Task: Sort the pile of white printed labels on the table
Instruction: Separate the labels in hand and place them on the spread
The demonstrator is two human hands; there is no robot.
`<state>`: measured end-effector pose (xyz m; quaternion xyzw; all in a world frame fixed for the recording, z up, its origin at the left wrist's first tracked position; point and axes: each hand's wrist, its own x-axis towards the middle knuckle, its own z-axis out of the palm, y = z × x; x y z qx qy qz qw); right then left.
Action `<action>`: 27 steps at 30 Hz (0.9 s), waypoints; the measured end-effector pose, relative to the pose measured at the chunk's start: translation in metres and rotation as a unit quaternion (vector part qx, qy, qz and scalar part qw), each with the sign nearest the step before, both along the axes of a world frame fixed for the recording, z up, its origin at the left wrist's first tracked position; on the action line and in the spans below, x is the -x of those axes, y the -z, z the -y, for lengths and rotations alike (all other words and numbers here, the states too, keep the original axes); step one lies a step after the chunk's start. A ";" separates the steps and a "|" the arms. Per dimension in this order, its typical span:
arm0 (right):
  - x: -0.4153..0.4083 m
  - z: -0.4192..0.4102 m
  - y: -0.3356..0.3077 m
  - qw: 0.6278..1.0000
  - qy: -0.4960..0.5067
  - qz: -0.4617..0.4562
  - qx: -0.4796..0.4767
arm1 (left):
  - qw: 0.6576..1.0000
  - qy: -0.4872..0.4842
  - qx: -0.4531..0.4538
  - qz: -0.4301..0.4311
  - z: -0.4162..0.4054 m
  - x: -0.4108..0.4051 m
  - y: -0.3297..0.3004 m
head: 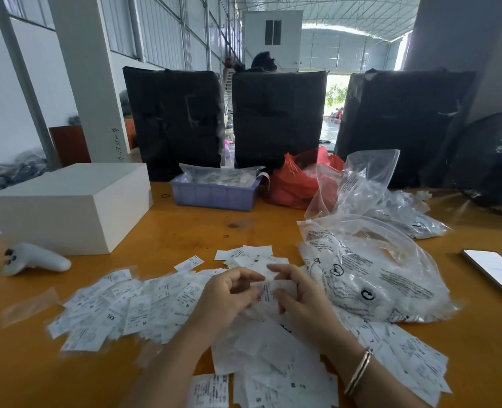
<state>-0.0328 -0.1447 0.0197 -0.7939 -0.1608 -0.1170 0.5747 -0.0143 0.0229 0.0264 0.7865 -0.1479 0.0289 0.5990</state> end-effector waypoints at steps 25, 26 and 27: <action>-0.002 -0.005 0.003 0.978 0.088 0.133 0.132 | 0.964 -0.253 -0.051 0.066 -0.021 -0.009 -0.006; -0.003 -0.004 0.002 0.976 0.105 0.142 0.127 | 0.956 -0.276 -0.066 0.072 -0.026 -0.010 -0.006; -0.004 -0.002 0.000 0.974 0.122 0.147 0.122 | 0.950 -0.292 -0.081 0.077 -0.031 -0.012 -0.005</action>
